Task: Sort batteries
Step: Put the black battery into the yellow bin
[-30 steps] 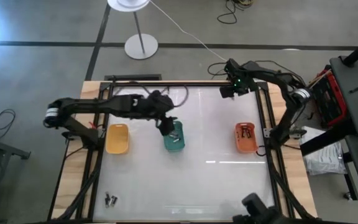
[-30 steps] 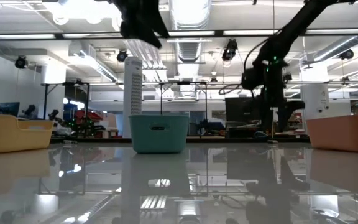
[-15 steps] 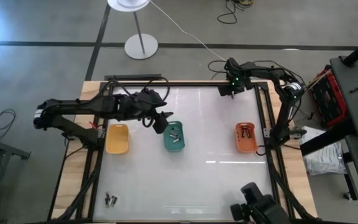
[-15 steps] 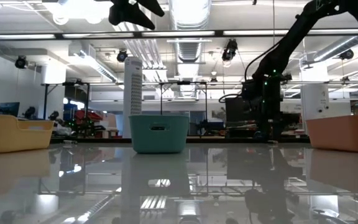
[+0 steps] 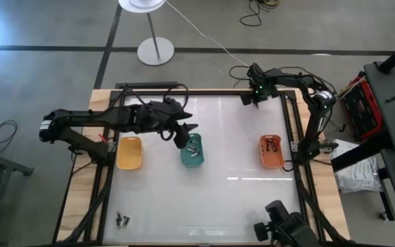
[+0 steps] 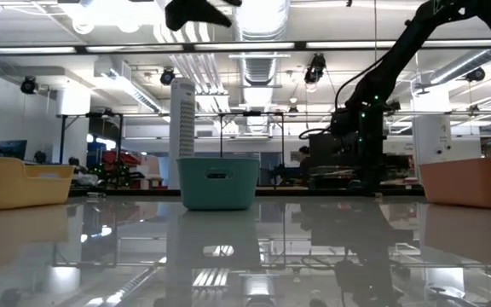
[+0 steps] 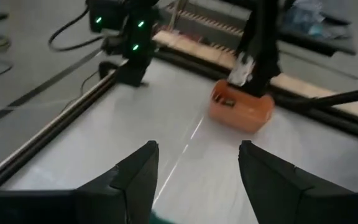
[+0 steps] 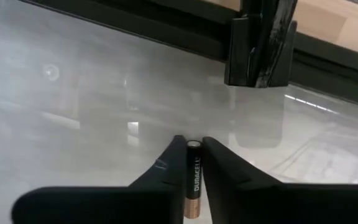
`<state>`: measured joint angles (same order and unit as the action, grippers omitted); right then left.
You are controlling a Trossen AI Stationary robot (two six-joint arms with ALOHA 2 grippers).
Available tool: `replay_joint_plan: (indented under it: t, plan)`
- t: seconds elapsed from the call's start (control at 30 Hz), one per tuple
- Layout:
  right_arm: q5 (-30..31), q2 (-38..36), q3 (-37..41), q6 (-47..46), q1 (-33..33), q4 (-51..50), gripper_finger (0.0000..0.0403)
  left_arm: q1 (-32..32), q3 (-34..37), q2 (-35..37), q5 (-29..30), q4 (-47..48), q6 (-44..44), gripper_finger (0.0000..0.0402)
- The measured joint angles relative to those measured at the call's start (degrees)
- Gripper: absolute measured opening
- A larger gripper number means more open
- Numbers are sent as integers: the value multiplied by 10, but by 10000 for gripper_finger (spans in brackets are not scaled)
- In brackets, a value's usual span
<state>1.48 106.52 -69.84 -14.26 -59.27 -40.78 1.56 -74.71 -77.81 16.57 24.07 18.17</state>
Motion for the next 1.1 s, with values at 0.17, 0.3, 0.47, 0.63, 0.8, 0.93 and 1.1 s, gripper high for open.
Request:
replay_joint_plan:
  t: [0.17,0.3,0.47,0.63,0.8,0.93,1.1]
  plan:
    - [2,-17,1,6,4,1,18,3,3,22,-56,-20,-41,179]
    - [3,-79,1,9,26,-22,19,31,27,52,-160,32,-47,165]
    - [-46,-190,14,-3,95,-24,19,44,126,129,-146,-42,-17,155]
    - [-117,-324,40,-113,206,86,18,54,266,167,-214,-322,45,154]
    - [-82,-406,49,-191,332,192,18,77,328,132,-206,-426,155,171]
    - [-10,-414,24,-218,424,225,18,87,320,95,-216,-463,157,201]
    - [26,-380,-14,-206,490,285,18,92,261,50,-235,-481,109,227]
